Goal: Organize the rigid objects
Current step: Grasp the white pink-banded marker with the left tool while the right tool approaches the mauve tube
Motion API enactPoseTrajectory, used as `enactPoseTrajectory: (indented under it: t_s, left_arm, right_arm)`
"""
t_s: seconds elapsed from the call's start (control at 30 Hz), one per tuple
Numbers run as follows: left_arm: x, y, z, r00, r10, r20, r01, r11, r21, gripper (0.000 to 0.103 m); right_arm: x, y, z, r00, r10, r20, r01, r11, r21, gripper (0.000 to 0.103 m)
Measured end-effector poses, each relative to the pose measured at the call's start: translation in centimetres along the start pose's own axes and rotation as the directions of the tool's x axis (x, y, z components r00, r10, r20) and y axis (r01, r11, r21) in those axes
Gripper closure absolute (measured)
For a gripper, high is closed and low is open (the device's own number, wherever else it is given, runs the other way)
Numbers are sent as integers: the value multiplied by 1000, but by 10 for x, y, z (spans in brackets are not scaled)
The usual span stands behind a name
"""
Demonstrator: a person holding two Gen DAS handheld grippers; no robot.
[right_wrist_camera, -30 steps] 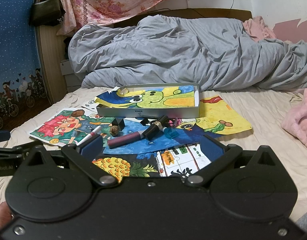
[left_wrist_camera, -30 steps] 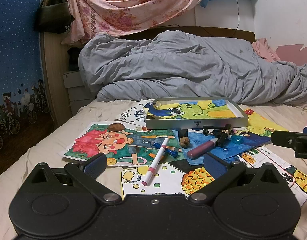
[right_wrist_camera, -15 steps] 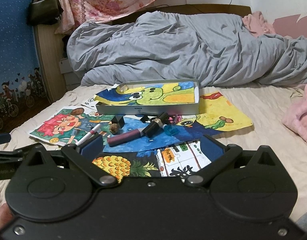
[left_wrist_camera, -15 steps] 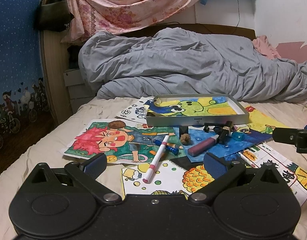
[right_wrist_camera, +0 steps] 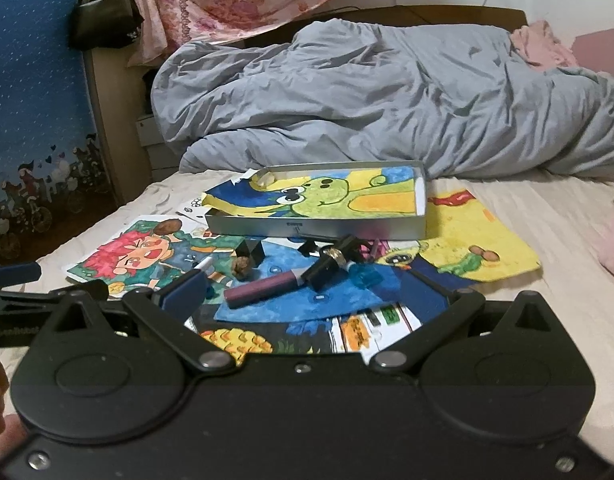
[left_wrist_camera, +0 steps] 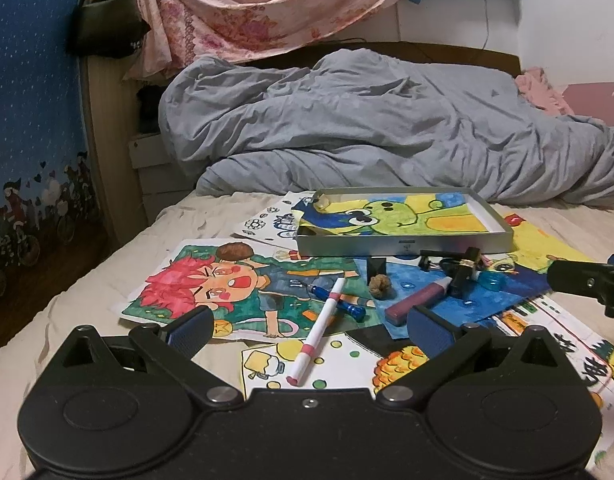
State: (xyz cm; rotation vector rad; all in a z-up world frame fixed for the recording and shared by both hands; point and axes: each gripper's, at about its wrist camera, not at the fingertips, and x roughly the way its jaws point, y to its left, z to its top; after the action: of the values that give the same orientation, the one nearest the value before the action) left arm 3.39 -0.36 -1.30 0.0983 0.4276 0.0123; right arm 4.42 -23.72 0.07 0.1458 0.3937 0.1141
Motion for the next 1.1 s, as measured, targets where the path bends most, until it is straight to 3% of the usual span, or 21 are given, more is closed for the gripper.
enactPoseTrajectory:
  t_s: [0.33,0.63,0.73,0.9,1.1]
  left_arm:
    - [54,6,9,999,14,-49,-15,1000,-21,1]
    - [118,21,8,989,-52,-136,46,998,-44,3]
    - [135,25,5,982,-82,-168,71,995,-69,8]
    - [153,28,4,970,-143,-199,125,987,-98,25]
    - [172,27,4,945,-188,-267,166,981,-104,54]
  right_arm:
    - [63,-9,9,998,41,-51,-40,999,6,0]
    - [129,-4,7,985,64,-158,-70,997,-32,0]
    - [148,-5,4,977,103,-186,-107,994,-8,0]
    - [170,4,4,949,240,-204,-241,970,22,0]
    - [194,33,11,914,335,-228,-370,920,-132,1]
